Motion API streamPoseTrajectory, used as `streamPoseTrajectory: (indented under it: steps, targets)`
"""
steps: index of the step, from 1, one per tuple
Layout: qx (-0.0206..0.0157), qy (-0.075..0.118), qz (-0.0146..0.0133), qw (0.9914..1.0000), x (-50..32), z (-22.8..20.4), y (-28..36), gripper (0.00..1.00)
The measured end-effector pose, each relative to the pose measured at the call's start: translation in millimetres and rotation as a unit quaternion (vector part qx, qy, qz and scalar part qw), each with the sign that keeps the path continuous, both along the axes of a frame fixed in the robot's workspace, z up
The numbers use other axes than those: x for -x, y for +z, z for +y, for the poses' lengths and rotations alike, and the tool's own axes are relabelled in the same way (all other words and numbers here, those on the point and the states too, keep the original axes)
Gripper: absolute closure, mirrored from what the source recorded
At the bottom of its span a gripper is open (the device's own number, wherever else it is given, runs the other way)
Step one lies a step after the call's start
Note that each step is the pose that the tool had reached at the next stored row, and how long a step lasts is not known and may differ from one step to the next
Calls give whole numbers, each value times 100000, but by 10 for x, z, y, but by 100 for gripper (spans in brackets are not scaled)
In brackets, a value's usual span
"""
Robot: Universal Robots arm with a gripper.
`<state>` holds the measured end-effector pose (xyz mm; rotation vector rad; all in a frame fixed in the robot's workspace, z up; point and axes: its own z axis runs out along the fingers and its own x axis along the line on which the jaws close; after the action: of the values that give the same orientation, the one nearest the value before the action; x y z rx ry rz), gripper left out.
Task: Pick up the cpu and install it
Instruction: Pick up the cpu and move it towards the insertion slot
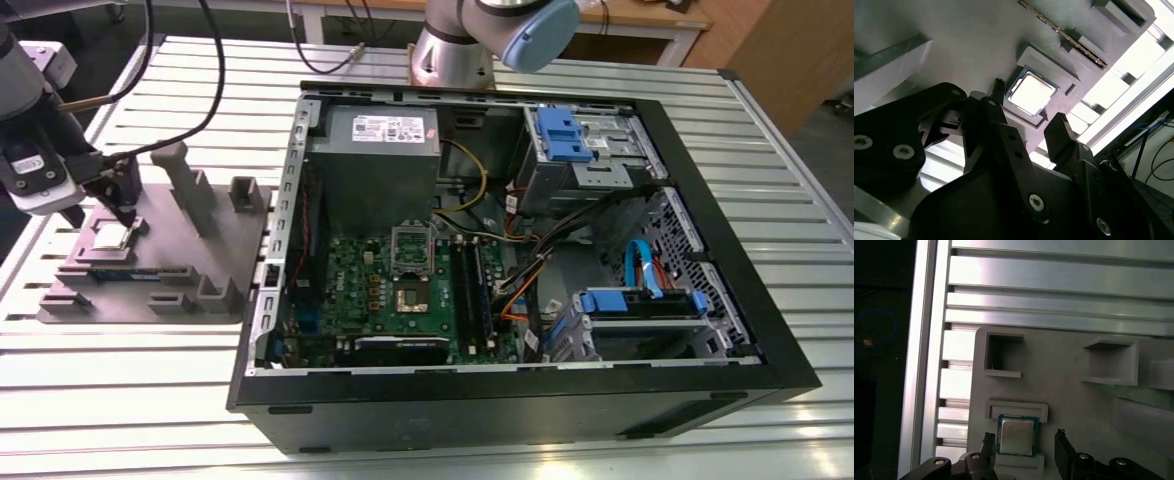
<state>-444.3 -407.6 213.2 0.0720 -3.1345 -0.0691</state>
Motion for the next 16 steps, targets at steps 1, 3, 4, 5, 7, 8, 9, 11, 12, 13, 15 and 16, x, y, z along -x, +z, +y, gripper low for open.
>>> streamPoseTrajectory:
  steps: [1, 3, 4, 5, 7, 8, 9, 11, 12, 13, 15, 16]
  targets:
    - [3, -17, 7, 100000, 7, 0, -8, 41]
    - [-3, -53, -3, 100000, 24, 1, -24, 41]
    - [-10, -91, -14, 100000, 27, 0, -33, 41]
    - [-6, -301, -9, 100000, 29, 0, -43, 41]
    - [-4, -922, -10, 99996, 37, 1, -59, 41]
    - [-4, -1210, -8, 99993, 41, 1, -67, 41]
    - [-1, -1401, -4, 99990, 47, 1, -75, 41]
    - [-4, -1480, -9, 99989, 55, 1, -96, 41]
    - [1, -1520, 1, 99988, 60, 1, -110, 41]
    - [-9, -1571, -18, 99988, 61, 1, -123, 41]
    - [-3, -1819, -7, 99983, 63, 1, -146, 41]
    - [-6, -1965, -10, 99981, 63, 1, -157, 41]
